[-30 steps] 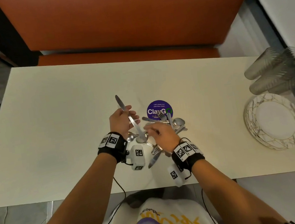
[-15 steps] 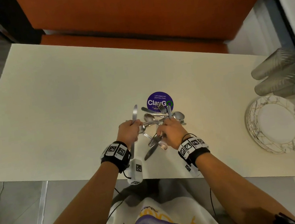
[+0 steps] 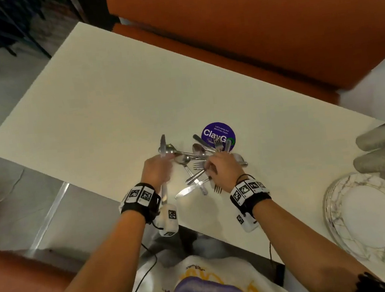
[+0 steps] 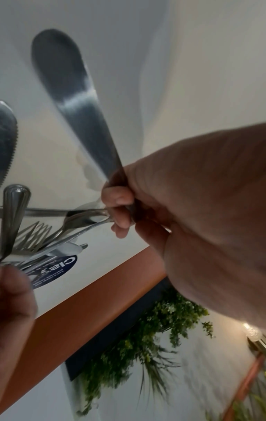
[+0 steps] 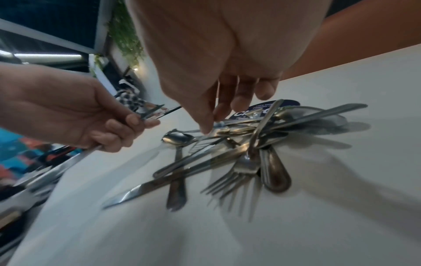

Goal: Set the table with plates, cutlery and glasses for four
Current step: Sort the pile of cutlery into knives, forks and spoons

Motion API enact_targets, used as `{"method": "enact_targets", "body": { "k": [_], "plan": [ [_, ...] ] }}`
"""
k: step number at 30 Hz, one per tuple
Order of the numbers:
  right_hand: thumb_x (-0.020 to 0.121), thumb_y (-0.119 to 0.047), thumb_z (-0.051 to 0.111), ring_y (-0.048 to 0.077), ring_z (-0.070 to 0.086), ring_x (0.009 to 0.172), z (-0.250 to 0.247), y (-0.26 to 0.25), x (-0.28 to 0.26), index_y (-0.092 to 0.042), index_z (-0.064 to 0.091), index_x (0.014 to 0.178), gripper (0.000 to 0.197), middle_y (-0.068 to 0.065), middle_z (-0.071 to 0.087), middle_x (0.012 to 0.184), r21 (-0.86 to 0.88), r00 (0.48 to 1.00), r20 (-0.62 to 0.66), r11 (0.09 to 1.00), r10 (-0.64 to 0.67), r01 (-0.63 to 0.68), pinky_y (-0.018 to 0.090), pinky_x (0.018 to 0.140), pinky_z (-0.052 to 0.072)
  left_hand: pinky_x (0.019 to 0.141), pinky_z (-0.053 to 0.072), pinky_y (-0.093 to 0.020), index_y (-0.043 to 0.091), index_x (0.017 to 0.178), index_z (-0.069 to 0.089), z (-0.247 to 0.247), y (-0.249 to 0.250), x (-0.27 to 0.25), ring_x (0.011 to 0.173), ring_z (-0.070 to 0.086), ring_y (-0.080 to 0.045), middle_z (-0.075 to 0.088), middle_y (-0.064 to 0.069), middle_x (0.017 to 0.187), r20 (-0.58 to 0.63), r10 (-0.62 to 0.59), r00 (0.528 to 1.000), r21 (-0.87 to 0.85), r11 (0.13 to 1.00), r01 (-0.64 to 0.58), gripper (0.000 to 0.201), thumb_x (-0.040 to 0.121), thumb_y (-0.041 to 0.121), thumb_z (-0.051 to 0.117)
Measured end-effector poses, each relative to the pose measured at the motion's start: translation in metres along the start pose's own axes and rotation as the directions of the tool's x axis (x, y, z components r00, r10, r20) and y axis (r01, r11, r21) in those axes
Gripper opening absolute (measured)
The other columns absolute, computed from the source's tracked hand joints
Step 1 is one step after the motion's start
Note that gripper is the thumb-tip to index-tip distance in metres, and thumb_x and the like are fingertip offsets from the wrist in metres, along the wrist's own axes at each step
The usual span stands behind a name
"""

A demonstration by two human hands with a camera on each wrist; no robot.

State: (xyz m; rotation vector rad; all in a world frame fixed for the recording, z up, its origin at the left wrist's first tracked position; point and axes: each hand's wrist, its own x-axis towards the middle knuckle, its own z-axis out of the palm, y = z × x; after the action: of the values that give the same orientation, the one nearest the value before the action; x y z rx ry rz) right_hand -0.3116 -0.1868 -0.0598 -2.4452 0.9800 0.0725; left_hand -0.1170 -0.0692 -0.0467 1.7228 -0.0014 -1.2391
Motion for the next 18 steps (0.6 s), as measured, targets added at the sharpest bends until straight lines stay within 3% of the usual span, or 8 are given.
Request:
{"method": "enact_targets", "body": {
  "k": [3, 8, 15, 18],
  "plan": [
    [0.089, -0.022, 0.069, 0.017, 0.053, 0.102, 0.007, -0.001, -0.006, -0.022, 0.071, 0.093, 0.005, -0.004, 0.065, 0.104, -0.060, 0.982, 0.114, 0.985, -0.153, 0.160, 0.039, 0.094, 0.048, 0.040, 0.031, -0.021, 0.003, 0.105, 0.071, 0.000, -0.005, -0.011, 0.044, 0.043, -0.010, 0.055, -0.003, 0.065, -0.059, 0.007, 0.998, -0.061, 0.998, -0.011, 0.029, 0.101, 0.000, 0.043],
    [0.090, -0.030, 0.069, 0.020, 0.049, 0.113, 0.014, -0.001, -0.006, -0.023, 0.073, 0.104, 0.016, -0.004, 0.060, 0.114, -0.231, 0.951, 0.204, 0.932, -0.234, 0.279, 0.038, 0.103, 0.040, 0.043, 0.032, -0.024, 0.000, 0.111, 0.068, -0.005, -0.019, -0.026, 0.048, 0.044, -0.013, 0.056, -0.004, 0.069, -0.135, 0.014, 0.991, -0.130, 0.991, -0.031, 0.034, 0.102, 0.000, 0.036],
    [0.096, -0.032, 0.057, 0.021, 0.048, 0.116, 0.014, -0.008, -0.002, -0.022, 0.069, 0.107, 0.020, -0.001, 0.057, 0.120, -0.393, 0.882, 0.291, 0.793, -0.372, 0.464, 0.039, 0.102, 0.041, 0.044, 0.033, -0.025, 0.000, 0.111, 0.069, -0.017, -0.029, -0.040, 0.050, 0.044, -0.015, 0.056, -0.005, 0.072, -0.208, 0.006, 0.978, -0.184, 0.982, -0.045, 0.034, 0.105, 0.003, 0.036],
    [0.097, -0.032, 0.051, 0.020, 0.050, 0.114, 0.010, -0.011, 0.001, -0.021, 0.069, 0.108, 0.024, -0.002, 0.059, 0.118, -0.383, 0.877, 0.297, 0.794, -0.378, 0.472, 0.038, 0.099, 0.044, 0.044, 0.033, -0.026, 0.001, 0.109, 0.069, -0.020, -0.026, -0.042, 0.051, 0.043, -0.017, 0.056, -0.006, 0.072, -0.226, 0.031, 0.974, -0.179, 0.981, -0.073, 0.033, 0.105, 0.003, 0.036]
  ]
}}
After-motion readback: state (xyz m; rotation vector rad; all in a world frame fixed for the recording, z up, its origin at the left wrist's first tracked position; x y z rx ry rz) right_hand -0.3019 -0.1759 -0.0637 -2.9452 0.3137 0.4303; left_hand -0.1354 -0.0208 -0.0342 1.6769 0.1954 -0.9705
